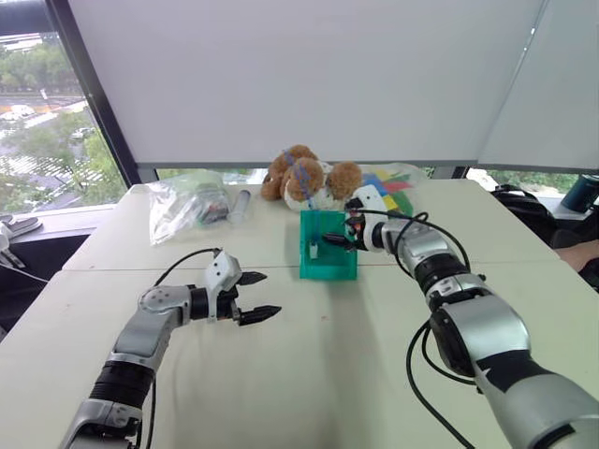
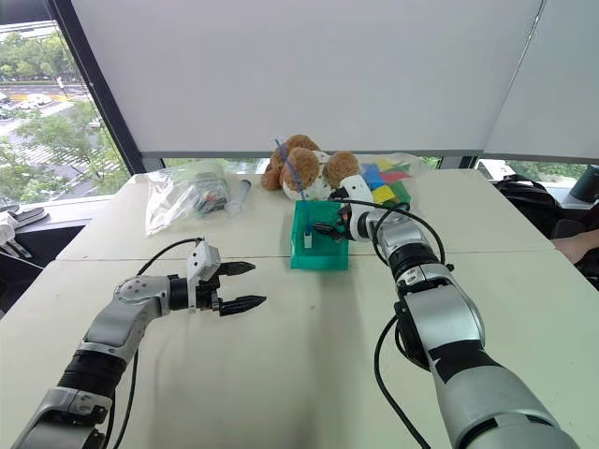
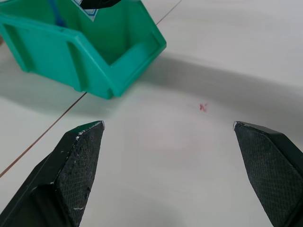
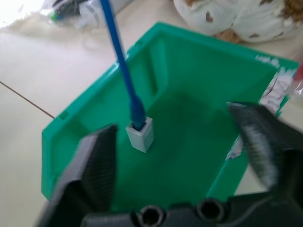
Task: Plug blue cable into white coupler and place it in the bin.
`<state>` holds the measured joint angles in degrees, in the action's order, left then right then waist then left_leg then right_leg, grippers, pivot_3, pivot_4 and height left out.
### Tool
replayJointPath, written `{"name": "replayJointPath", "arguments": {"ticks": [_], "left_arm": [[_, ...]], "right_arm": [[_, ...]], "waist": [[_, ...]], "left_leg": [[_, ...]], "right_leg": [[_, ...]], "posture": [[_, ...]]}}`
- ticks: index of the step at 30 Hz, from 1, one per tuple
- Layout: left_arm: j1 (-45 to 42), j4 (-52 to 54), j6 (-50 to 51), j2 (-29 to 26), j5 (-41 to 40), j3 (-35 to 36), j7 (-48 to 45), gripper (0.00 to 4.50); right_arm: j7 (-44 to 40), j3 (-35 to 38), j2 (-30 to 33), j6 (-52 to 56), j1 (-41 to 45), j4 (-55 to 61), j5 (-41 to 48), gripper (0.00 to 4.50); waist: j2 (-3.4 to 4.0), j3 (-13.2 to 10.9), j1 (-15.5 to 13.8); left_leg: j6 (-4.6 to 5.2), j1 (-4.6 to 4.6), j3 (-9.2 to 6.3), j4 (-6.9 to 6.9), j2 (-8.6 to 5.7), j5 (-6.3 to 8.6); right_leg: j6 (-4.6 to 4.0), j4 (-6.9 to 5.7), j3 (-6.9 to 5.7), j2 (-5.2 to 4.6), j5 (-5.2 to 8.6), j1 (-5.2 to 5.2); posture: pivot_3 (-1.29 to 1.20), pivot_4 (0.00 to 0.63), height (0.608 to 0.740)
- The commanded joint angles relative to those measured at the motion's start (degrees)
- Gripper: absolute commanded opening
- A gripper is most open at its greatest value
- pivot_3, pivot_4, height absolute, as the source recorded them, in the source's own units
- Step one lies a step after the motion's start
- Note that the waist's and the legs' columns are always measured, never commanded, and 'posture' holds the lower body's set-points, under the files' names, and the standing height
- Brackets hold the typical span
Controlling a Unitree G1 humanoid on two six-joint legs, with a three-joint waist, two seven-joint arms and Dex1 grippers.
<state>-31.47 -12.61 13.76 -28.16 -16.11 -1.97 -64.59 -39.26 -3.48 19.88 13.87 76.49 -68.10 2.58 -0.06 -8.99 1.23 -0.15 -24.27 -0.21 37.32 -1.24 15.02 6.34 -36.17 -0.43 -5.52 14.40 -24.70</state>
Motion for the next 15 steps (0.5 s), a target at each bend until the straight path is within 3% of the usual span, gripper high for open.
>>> {"name": "replayJointPath", "arguments": {"ticks": [1,4,8,12,15], "left_arm": [[0.0,3.9,2.6,-1.4,-2.2,0.9,-0.2,4.50],[-0.1,5.0,4.0,-2.2,-2.7,1.1,-0.2,4.50],[-0.7,6.8,6.7,-4.2,-4.2,2.8,0.5,4.50],[-0.5,8.5,8.6,-5.6,-5.6,4.6,2.0,4.50],[-0.6,10.8,11.2,-7.3,-7.6,7.5,3.6,4.50]], "right_arm": [[-2.0,2.4,3.6,0.1,3.9,5.6,0.9,4.48],[-5.5,2.8,6.4,4.1,1.4,14.3,1.8,4.48],[-12.8,5.1,15.3,21.1,-16.6,51.1,9.5,4.48],[-14.2,9.9,21.2,32.0,-30.6,74.5,17.4,4.48],[-15.6,18.3,26.3,39.9,-47.1,92.4,24.4,4.48]], "waist": [[0.02,0.0,0.0],[0.02,0.0,-0.2],[-0.03,0.0,-0.9],[0.03,-0.1,-0.7],[0.00,-0.2,-0.7]], "left_leg": [[0.00,0.02,0.00,0.00,0.01,0.00],[0.00,0.02,-0.03,-0.01,0.03,0.00],[0.04,0.02,-0.19,0.10,0.04,0.02],[0.12,-0.06,-0.14,0.17,0.01,0.07],[0.17,-0.08,-0.17,0.38,0.06,0.10]], "right_leg": [[0.00,-0.01,0.00,0.01,0.00,0.00],[0.00,-0.03,0.00,0.06,0.00,0.01],[0.02,-0.02,-0.01,0.11,0.00,0.15],[0.04,-0.01,0.01,0.09,0.00,0.18],[0.05,0.02,0.00,0.11,0.00,0.19]], "posture": [[0.00,0.150,0.740],[0.00,0.150,0.740],[0.00,0.150,0.740],[0.00,0.150,0.740],[0.00,0.150,0.740]]}}
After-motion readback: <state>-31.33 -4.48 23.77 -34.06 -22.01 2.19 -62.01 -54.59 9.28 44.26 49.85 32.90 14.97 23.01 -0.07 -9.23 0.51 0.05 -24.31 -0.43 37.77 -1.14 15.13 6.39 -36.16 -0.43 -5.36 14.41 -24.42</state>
